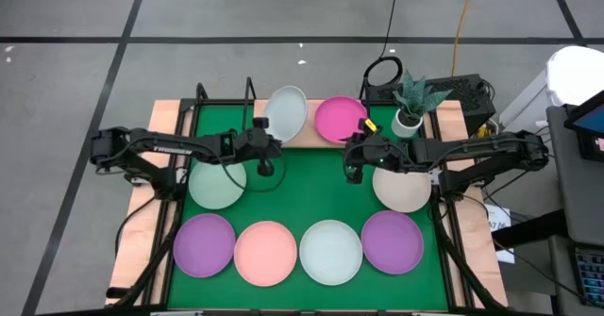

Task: Place and stack plates onto a shelf
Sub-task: Put the top gray plate on the shelf

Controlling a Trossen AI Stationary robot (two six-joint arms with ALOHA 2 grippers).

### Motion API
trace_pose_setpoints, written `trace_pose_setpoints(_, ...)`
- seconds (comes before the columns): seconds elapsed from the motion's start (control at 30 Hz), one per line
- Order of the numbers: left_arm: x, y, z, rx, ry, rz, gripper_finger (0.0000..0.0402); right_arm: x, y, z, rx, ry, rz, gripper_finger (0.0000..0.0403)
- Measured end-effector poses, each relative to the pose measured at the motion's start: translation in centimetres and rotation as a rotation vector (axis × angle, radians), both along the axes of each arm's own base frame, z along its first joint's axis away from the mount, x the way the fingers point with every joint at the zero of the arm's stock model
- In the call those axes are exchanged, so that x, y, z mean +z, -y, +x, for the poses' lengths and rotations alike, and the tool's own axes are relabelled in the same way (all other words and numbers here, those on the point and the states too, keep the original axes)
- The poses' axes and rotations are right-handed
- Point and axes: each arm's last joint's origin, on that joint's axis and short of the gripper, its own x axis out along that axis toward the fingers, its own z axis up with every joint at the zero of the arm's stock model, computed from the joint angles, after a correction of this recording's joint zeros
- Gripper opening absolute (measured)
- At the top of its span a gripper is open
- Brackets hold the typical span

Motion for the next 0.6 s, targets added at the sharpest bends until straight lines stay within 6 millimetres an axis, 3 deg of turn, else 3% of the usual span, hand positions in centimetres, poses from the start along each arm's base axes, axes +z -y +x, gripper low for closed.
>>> trace_pose_setpoints(0.6,-2.6,-1.3,0.7,0.043,-0.084,-0.007,0.0017,0.4,0.0,0.2,0.017,0.030,-0.027,0.0130)
